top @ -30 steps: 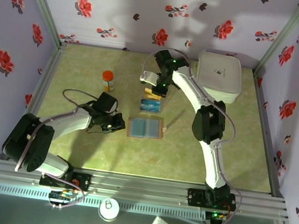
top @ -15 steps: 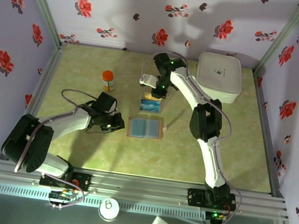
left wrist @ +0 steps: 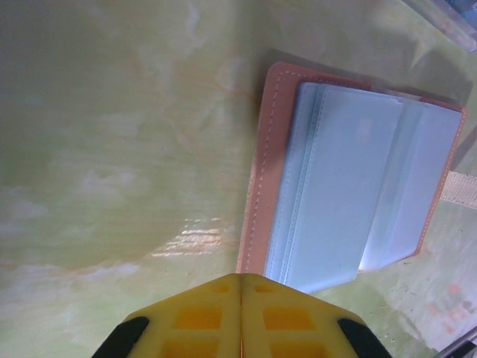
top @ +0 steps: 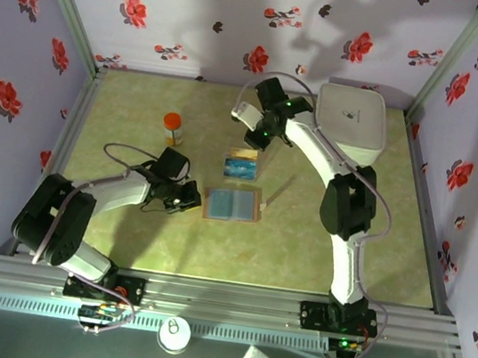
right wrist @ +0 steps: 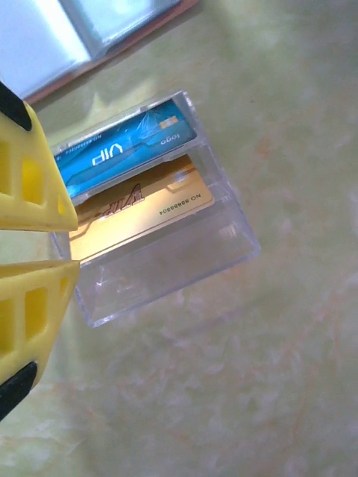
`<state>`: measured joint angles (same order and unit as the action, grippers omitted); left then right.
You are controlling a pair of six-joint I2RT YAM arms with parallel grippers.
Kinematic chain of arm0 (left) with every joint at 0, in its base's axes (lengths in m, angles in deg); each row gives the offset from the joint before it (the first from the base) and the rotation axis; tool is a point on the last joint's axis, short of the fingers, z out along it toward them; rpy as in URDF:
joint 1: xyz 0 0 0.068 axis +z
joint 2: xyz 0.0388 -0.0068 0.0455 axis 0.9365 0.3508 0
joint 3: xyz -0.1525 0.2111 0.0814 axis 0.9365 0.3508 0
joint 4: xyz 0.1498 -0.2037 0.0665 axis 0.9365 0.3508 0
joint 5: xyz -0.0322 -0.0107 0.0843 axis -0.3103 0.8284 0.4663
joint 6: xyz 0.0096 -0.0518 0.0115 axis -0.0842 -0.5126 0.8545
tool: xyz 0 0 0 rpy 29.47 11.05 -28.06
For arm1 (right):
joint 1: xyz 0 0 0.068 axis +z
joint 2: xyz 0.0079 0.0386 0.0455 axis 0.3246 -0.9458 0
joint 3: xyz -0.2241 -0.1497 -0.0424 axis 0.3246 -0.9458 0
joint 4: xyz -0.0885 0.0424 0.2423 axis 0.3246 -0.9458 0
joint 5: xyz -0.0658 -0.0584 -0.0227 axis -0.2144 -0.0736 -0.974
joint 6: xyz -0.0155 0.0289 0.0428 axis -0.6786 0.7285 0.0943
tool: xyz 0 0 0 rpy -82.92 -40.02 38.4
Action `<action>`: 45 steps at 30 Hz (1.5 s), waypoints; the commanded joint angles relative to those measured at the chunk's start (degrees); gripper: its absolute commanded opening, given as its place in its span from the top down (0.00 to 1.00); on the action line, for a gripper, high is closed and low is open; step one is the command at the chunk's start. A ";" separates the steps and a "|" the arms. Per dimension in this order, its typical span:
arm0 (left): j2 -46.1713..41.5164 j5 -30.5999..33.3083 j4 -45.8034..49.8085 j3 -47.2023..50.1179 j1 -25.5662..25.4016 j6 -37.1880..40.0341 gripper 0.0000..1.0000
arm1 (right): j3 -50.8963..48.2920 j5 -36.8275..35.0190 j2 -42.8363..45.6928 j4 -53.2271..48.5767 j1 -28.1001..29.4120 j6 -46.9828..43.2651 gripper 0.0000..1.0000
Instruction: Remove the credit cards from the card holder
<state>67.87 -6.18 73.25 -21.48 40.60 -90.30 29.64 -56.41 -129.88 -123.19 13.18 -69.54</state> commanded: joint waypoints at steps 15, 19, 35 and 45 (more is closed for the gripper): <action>7.17 -1.17 -0.92 -4.54 -0.08 2.20 0.98 | -38.87 5.24 22.68 31.90 5.00 59.75 0.97; 8.72 -1.04 -1.20 -5.22 0.03 2.72 0.99 | -38.81 3.67 23.07 27.06 7.96 61.75 0.95; 10.42 -1.85 -1.31 -6.23 0.20 3.06 0.99 | -48.04 8.38 19.71 34.93 10.07 78.72 0.75; 10.72 -1.67 -1.45 -5.19 0.14 2.84 0.99 | -47.17 11.63 14.72 36.80 11.38 80.59 0.78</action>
<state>77.61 -7.95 70.98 -27.23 40.60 -88.33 -17.73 -46.42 -113.81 -87.61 23.73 9.43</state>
